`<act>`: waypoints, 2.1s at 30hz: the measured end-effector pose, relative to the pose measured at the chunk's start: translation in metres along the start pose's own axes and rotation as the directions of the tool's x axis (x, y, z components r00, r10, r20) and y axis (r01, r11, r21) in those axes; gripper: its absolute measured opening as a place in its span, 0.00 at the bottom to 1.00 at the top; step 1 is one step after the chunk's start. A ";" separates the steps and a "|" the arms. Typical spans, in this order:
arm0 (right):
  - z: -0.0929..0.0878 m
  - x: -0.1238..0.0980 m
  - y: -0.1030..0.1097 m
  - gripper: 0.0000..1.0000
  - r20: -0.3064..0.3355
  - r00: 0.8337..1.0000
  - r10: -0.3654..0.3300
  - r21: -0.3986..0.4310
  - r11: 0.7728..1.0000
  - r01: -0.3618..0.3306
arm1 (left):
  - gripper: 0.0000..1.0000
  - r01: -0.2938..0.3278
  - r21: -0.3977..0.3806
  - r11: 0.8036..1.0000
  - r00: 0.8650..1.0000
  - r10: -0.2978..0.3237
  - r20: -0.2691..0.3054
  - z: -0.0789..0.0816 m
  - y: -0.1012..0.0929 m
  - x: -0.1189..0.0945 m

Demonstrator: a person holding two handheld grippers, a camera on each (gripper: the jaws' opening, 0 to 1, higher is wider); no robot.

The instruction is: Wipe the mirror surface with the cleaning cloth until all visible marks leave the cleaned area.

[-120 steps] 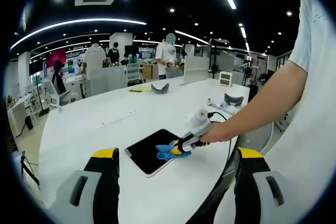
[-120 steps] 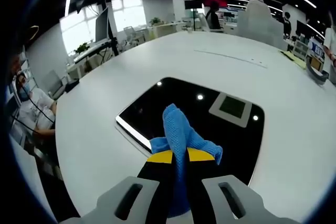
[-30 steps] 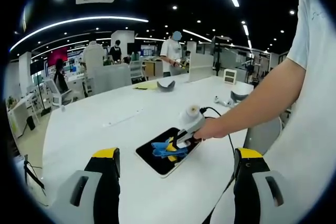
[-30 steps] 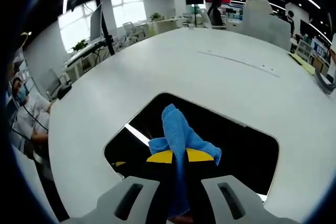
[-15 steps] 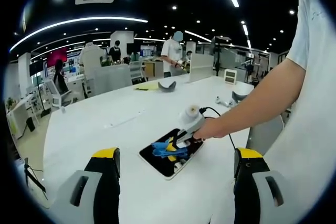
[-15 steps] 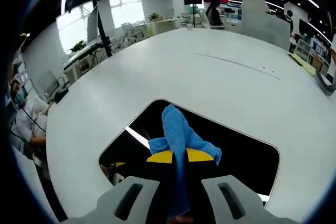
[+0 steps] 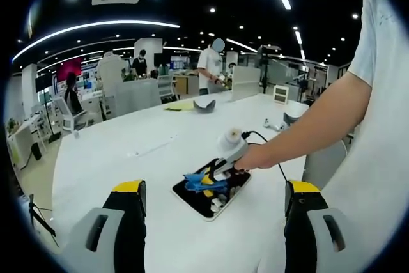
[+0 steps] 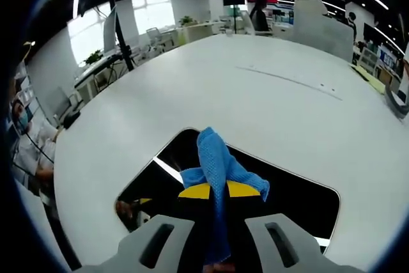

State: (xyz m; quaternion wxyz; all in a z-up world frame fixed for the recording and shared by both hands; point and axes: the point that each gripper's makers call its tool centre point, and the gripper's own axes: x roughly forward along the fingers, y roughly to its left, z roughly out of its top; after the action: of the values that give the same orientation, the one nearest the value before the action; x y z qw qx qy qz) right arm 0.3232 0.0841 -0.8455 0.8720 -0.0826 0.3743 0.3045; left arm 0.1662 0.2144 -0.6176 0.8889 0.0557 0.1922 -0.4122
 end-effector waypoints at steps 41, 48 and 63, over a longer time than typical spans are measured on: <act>0.010 0.011 -0.006 0.02 0.008 1.000 0.008 0.004 1.000 -0.008 | 0.91 0.002 -0.013 1.000 1.000 -0.002 0.003 0.004 0.004 0.007; 0.011 0.012 -0.008 0.02 0.011 1.000 0.009 0.005 1.000 -0.009 | 0.93 0.005 -0.016 1.000 1.000 -0.005 0.000 0.005 0.002 0.007; 0.012 0.012 -0.007 0.02 0.011 1.000 0.010 0.002 1.000 -0.010 | 0.99 0.017 -0.022 1.000 1.000 -0.017 -0.021 0.000 -0.001 0.006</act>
State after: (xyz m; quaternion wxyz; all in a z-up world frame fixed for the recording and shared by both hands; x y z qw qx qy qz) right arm 0.3409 0.0888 -0.8459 0.8726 -0.0782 0.3704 0.3087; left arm 0.1687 0.2096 -0.6192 0.8838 0.0488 0.2063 -0.4171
